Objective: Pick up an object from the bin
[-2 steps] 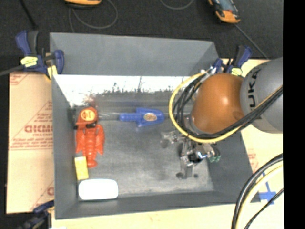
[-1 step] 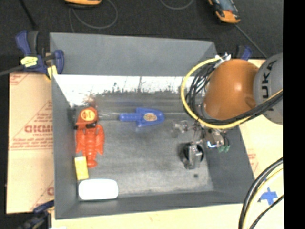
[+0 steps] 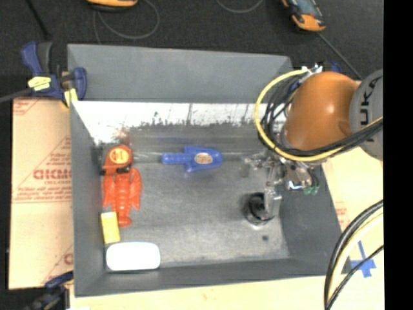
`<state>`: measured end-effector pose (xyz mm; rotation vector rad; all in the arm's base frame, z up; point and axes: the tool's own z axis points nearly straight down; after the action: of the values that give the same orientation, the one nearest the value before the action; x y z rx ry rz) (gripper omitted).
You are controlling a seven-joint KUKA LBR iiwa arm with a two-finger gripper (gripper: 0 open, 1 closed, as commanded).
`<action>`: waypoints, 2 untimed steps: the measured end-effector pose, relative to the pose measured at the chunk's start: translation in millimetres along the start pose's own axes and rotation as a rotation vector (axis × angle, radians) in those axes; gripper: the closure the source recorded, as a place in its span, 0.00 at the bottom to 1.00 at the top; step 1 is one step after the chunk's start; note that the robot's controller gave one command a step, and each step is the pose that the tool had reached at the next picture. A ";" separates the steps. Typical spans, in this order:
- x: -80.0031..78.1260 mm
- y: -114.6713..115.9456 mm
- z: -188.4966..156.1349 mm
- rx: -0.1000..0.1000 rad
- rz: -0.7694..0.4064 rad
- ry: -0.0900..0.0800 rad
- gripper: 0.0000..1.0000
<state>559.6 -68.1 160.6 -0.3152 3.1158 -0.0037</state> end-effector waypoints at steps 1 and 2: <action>13.7 -50.8 2.9 -0.003 -0.093 0.006 0.00; 4.4 -83.3 46.6 0.002 -0.112 0.000 0.00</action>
Offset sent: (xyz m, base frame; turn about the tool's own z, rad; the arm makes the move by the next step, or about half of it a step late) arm 0.0171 -0.0850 -0.0686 -0.1257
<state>572.5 -150.7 114.2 -0.4884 3.0938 -0.0078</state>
